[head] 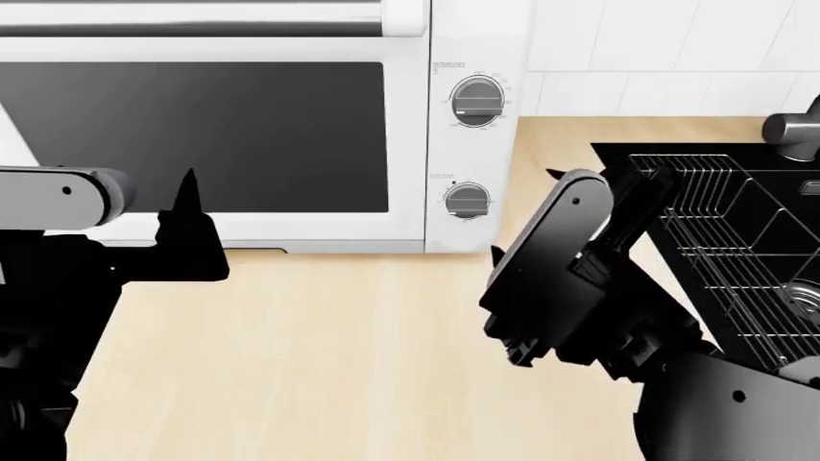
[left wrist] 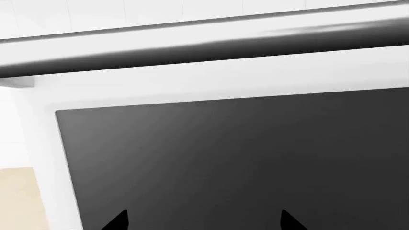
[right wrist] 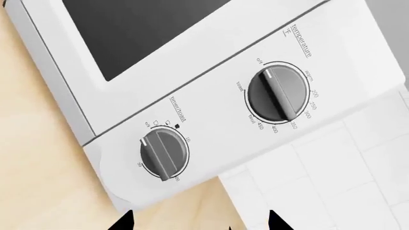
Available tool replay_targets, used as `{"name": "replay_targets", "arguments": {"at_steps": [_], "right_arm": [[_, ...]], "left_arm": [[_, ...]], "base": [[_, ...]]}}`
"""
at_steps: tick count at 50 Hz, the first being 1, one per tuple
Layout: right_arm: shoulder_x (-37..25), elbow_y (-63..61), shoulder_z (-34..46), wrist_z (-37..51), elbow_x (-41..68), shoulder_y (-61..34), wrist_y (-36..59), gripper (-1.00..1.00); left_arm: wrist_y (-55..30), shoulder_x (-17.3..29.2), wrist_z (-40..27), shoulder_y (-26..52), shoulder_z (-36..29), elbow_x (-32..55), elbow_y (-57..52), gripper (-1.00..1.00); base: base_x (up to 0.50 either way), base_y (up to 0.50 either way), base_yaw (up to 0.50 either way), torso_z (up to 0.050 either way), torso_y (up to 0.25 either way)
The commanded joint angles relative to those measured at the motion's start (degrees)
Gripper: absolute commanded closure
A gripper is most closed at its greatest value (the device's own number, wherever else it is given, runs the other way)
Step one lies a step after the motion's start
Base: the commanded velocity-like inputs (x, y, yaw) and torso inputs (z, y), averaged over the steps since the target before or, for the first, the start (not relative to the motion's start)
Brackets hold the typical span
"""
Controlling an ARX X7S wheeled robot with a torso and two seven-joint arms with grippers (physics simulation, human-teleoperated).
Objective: Turn on the toaster oven by setting the timer.
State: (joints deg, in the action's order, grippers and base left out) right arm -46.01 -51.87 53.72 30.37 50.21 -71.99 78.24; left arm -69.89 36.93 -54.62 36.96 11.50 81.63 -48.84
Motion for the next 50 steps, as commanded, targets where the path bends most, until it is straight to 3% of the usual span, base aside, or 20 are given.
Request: {"name": "replay_targets", "arguments": {"at_steps": [1,35,50], "right_arm": [[0.2,0.4,0.7,0.9,-0.1,-0.5,0.6,-1.00],[5.8,0.3,6.1,2.9,5.4,-9.4,9.3,-1.00],[8.4,3.4,7.2,8.2,15.7,-14.9,11.3,-1.00]], "left_arm": [[0.2,0.1,0.0,0.0,-0.1,0.0,0.0,-1.00],[1.7,1.0,-0.3,-0.9,-0.4,0.5,0.0,-1.00],[2.1,1.2,-0.4,-0.8,-1.0,0.3,0.2,-1.00]], "base": [[0.00,0.00,0.00,0.000,0.000],[0.00,0.00,0.00,0.000,0.000],[0.00,0.00,0.00,0.000,0.000]]}}
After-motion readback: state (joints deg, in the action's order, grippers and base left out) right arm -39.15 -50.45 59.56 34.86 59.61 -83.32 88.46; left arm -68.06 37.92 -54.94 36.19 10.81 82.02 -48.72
